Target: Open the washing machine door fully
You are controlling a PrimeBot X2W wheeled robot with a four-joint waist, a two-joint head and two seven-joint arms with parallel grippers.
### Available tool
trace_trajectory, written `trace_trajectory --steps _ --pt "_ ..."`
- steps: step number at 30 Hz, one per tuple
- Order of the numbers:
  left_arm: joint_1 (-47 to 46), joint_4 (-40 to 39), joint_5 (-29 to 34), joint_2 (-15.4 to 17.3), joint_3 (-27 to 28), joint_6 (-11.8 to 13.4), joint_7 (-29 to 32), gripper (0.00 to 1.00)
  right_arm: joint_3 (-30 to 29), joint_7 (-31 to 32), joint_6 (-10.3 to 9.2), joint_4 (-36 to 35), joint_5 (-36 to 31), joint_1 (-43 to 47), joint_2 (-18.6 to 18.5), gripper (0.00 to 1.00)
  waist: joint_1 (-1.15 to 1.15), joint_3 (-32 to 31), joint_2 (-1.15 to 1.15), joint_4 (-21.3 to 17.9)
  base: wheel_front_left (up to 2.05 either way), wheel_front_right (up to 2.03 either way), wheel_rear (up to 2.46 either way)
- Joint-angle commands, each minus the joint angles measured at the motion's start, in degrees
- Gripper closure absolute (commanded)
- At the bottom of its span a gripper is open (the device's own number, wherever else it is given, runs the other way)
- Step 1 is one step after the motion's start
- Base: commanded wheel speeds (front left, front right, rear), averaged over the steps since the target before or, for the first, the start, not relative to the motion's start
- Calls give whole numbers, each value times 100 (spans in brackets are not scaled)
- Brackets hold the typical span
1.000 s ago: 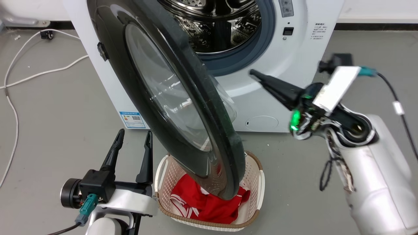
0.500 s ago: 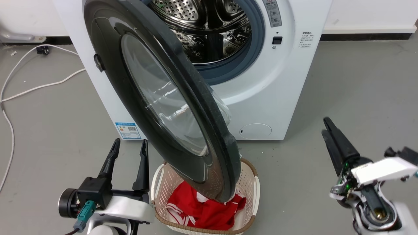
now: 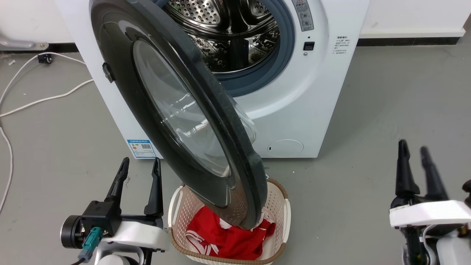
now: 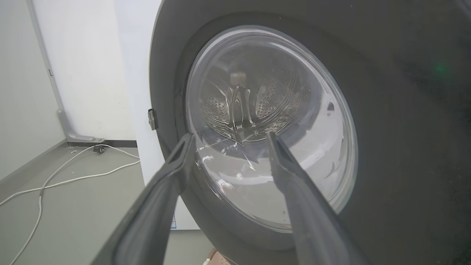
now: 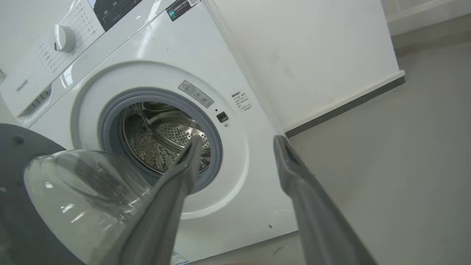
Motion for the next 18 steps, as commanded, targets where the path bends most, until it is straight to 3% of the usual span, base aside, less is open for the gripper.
trace_trajectory --steps 1,5,8,13,18 --pt "1 -22 14 -6 7 18 -15 0 -81 -49 -1 -160 -401 94 32 0 0 6 0 -7 0 0 0" --pt "3 5 43 -5 4 -4 -15 0 -309 -96 -1 -770 -2013 267 96 0 0 -14 0 -5 0 0 0" --pt "-17 18 72 -5 17 -24 -15 0 -264 -99 -1 -1154 -2769 476 118 0 0 -24 0 3 0 0 0" --pt "-34 23 96 -5 31 -37 -15 0 -141 80 -2 -1453 -3087 844 117 0 0 -26 0 14 0 0 0" --pt "-30 42 111 -5 22 -72 -15 0 -118 144 -2 -1440 -2999 1050 118 0 0 -25 0 23 0 0 0"
